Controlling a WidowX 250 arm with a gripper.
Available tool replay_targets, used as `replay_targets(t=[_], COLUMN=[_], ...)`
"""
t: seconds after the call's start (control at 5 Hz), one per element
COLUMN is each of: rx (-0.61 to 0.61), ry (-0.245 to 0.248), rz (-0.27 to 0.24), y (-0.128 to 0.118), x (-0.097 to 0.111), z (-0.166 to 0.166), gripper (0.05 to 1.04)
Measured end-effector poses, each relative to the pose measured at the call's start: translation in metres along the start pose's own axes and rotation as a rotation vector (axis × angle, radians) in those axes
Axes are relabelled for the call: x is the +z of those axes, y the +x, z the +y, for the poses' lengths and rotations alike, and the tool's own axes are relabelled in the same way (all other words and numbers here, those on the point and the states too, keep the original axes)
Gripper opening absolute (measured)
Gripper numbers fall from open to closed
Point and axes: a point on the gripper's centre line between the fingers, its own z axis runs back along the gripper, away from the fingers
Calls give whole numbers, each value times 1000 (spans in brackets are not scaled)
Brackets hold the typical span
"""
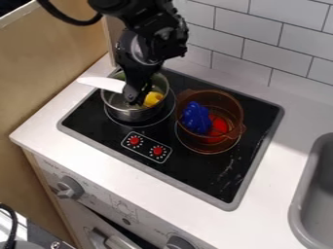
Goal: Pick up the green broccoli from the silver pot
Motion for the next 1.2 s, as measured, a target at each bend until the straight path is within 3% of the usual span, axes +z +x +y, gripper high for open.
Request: replay_targets(t=[0.8, 1.2], rx=[-10, -36], ry=[-7, -32], rz=[65, 74], y=[14, 19], x=[-13, -30], z=[-3, -11], gripper=[1000, 1000])
